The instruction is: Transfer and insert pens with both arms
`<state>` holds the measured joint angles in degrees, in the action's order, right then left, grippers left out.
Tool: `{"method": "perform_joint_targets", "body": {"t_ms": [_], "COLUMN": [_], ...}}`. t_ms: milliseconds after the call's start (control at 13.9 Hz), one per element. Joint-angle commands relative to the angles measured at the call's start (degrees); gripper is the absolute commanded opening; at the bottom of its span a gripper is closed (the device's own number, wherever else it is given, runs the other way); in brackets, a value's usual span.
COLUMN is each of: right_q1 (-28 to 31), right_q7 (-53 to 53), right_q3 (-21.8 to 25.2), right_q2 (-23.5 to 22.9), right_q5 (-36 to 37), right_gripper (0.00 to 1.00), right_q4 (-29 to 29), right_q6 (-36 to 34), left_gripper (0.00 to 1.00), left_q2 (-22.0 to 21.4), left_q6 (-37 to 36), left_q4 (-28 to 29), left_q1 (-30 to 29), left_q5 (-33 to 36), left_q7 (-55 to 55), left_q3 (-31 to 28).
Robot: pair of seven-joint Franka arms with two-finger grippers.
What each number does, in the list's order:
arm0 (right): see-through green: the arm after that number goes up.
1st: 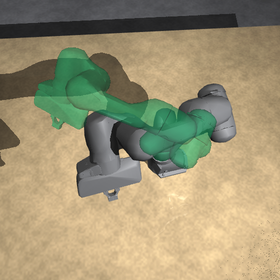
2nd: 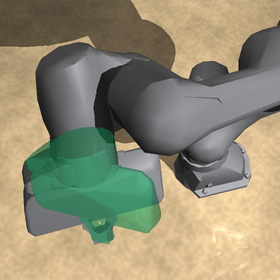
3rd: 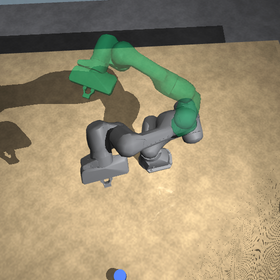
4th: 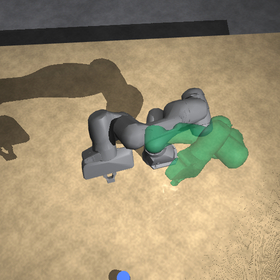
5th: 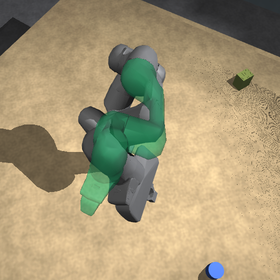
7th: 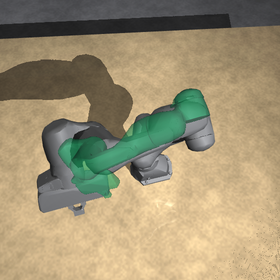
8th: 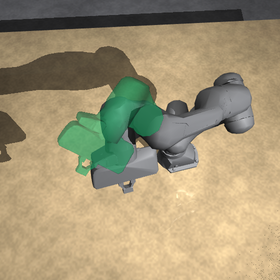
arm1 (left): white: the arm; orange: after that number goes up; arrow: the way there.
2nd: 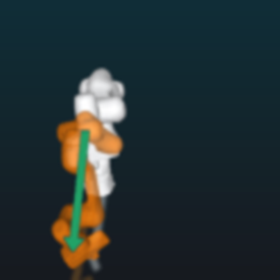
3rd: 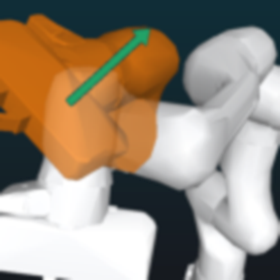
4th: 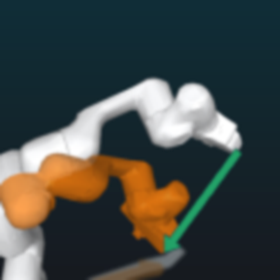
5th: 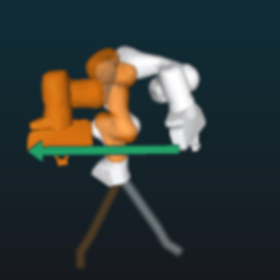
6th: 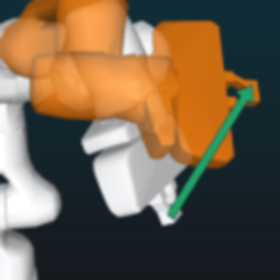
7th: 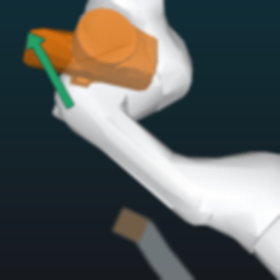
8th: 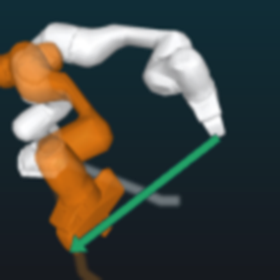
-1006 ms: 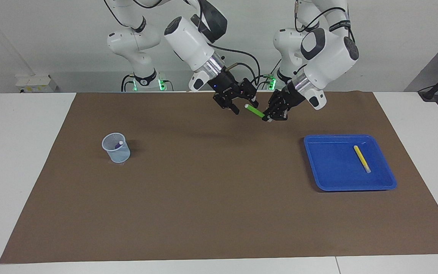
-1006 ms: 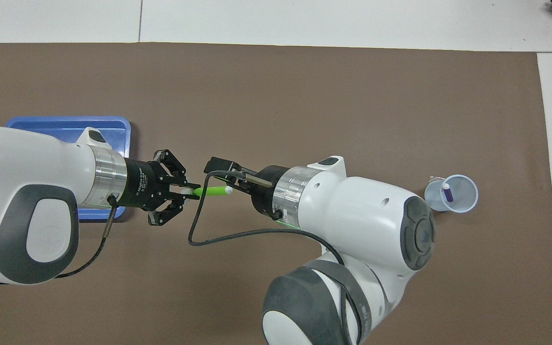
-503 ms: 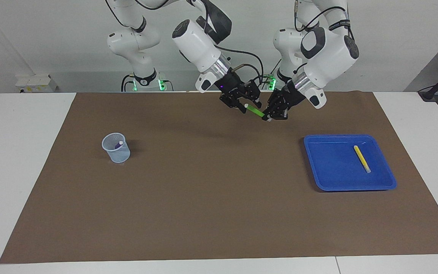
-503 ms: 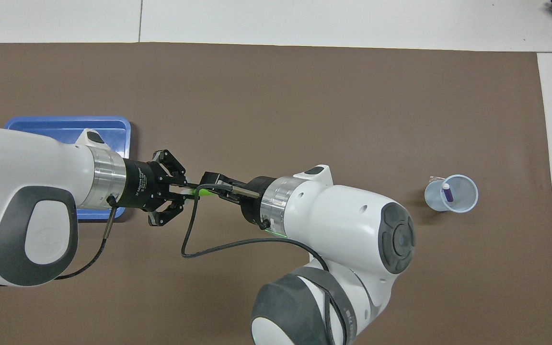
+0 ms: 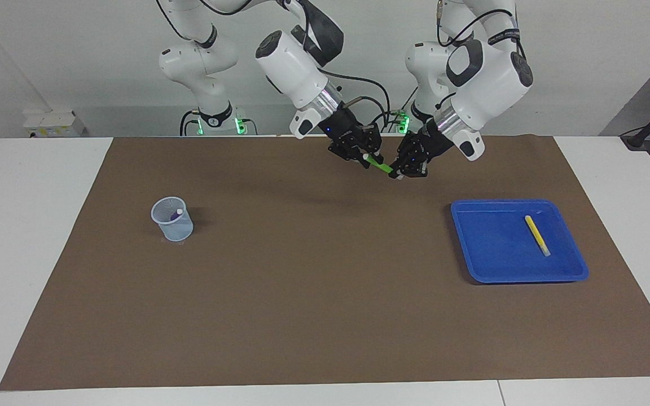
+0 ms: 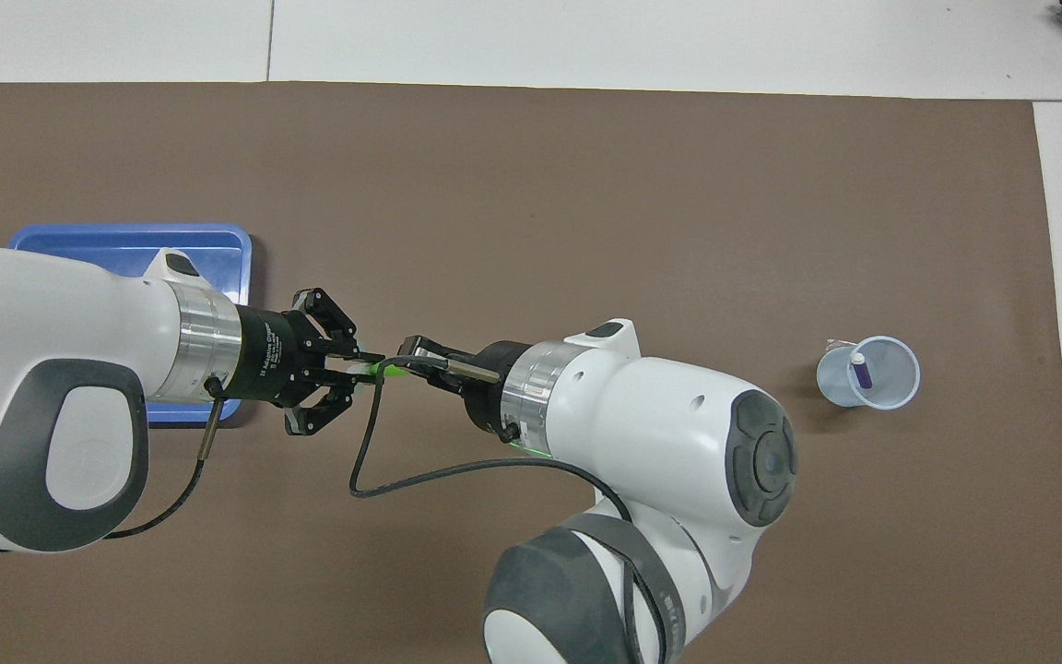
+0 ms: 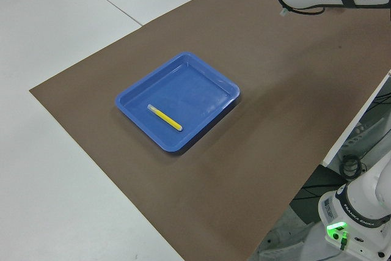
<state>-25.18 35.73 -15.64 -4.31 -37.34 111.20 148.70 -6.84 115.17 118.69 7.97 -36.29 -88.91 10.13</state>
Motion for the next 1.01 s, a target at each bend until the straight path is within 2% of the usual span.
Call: {"method": "perform_joint_targets", "body": {"t_ms": [0,72,359,719,935], "right_q1": [-0.2,-0.2,-0.1,0.1,0.3], "right_q7": [-0.7,-0.7,-0.8,-0.6,-0.6], "right_q3": [0.1,0.1,0.2,0.2,0.2], "right_q2": [0.4,0.4,0.4,0.3,0.2], "right_q5": [-1.4,-1.4,-1.5,-1.4,-1.4], "right_gripper": [0.45,0.44,0.28,0.0,0.0], "right_q4": [0.8,0.8,0.8,0.7,0.5], "right_q6": [0.0,0.0,0.1,0.1,0.0], "left_gripper": [0.0,0.0,0.0,0.0,0.0], "left_q2": [-1.9,-1.9,-1.9,-1.9,-2.2], "left_q6": [1.2,1.2,1.3,1.2,1.1], "left_q4": [2.0,2.0,2.0,2.0,2.0], "left_q1": [0.9,0.9,0.9,0.9,1.0], "left_q5": [-1.1,-1.1,-1.5,-1.5,-1.5], "left_q7": [-0.8,-0.8,-1.4,-1.4,-0.9], "left_q3": [-0.6,-0.6,-0.6,-0.6,-0.7]}}
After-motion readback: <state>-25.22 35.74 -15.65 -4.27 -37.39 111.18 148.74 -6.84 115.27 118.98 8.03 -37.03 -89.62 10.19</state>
